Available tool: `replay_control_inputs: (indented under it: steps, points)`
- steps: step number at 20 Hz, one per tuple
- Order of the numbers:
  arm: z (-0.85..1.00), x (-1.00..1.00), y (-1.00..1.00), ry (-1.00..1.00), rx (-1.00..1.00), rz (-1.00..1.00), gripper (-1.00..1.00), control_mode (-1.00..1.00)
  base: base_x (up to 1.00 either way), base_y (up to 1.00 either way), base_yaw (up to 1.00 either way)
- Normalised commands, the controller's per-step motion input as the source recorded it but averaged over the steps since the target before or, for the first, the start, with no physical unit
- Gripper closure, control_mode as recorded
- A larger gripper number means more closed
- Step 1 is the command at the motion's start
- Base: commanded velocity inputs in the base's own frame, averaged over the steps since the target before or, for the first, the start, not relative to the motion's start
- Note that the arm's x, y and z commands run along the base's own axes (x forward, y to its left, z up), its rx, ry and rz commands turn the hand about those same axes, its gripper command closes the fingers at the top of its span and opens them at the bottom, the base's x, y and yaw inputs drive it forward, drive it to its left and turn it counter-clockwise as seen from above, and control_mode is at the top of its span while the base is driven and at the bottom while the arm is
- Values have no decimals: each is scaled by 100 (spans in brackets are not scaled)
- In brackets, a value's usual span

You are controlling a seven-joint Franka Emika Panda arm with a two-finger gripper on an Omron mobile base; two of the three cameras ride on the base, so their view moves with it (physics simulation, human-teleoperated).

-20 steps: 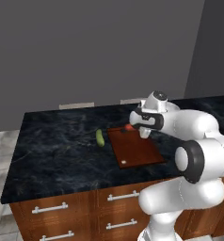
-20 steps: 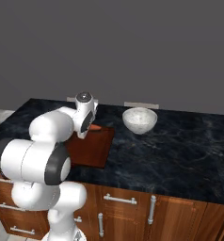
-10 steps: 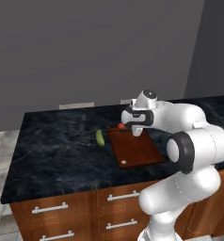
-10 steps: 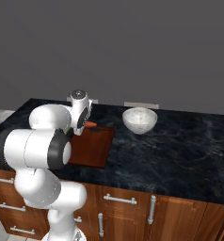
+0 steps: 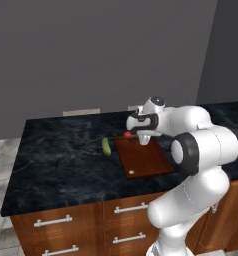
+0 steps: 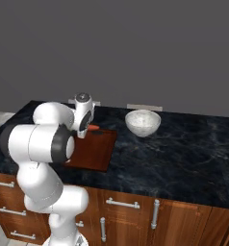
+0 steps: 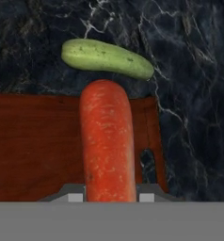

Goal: Place the two vegetables and bowl onto the tray for setting up a vegetable dip station.

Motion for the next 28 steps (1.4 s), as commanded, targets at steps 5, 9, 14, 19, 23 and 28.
replay_control_inputs:
  steps: [5,9,14,19,23,28]
  points:
    - [-16,14,0,0,0,4,100,-100,0,0,0]
    - [-14,9,0,0,0,3,100,-100,0,0,0]
    - [-12,5,0,0,0,2,100,-100,0,0,0]
    - [-7,5,0,0,0,2,100,-100,0,0,0]
    - [-8,11,0,0,0,1,100,-100,0,0,0]
    - [-11,4,0,0,0,2,100,-100,0,0,0]
